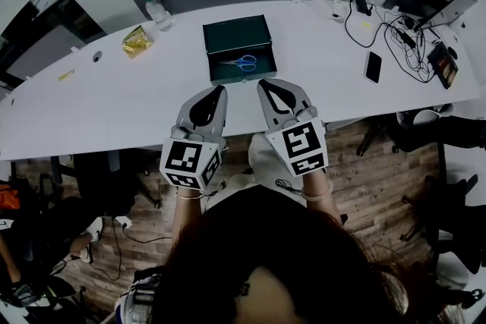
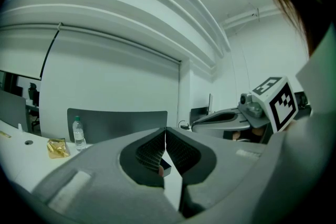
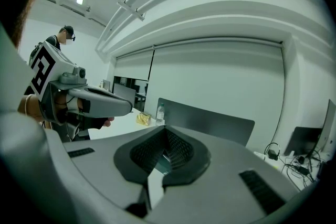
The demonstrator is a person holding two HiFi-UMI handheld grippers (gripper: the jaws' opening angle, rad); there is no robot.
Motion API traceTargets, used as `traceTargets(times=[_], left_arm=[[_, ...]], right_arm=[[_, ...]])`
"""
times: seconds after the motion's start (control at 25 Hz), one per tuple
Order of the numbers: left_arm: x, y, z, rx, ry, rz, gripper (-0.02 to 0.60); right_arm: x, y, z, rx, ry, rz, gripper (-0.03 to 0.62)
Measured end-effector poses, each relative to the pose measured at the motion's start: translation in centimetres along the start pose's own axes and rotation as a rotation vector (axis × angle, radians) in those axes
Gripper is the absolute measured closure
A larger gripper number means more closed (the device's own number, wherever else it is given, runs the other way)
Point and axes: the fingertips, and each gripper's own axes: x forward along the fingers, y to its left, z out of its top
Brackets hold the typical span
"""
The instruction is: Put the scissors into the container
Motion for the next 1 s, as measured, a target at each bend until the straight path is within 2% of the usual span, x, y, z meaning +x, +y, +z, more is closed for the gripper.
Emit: traceTargets(times=[1.0], left_arm=[[3.2,0.8,1.0,0.006,-0.011,-0.012,0.568]], right_arm=[[2.1,-1.8,0.4,-0.017,0.002,0.010,0.586]])
